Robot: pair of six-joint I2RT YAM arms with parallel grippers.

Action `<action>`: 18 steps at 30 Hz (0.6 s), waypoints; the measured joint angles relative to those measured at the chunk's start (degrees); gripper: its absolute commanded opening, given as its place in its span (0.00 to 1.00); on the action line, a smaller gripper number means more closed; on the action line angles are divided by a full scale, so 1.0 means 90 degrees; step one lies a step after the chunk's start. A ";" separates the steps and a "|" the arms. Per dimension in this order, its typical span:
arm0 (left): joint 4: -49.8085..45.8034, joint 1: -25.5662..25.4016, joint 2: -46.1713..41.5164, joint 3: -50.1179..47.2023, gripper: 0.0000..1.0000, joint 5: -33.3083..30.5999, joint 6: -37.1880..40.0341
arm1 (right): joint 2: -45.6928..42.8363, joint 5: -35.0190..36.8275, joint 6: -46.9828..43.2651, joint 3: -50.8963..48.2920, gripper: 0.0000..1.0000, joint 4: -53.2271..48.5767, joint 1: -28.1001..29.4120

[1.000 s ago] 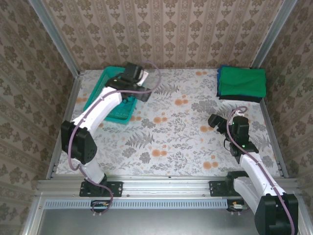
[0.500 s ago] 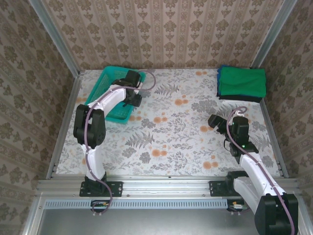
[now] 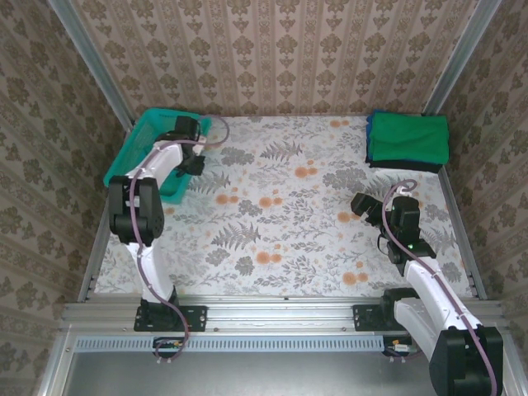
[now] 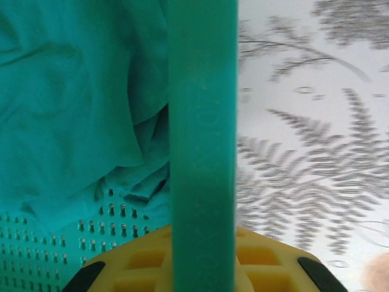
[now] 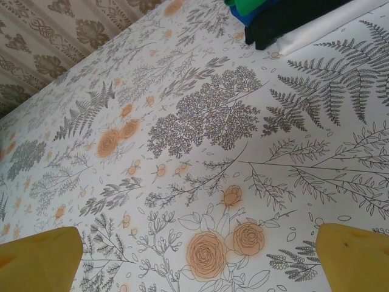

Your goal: Fold and stack the t-shirts

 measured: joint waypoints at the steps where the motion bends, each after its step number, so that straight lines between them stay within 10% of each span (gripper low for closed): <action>1: -0.0041 0.0112 0.0029 0.0100 0.05 -0.0010 0.0036 | 0.0000 0.0000 -0.0002 0.0000 1.00 0.0000 0.0000; 18: -0.0406 0.0697 0.1088 0.1651 0.12 -0.0180 0.0413 | -0.0029 0.0000 -0.0002 0.0000 1.00 0.0000 0.0000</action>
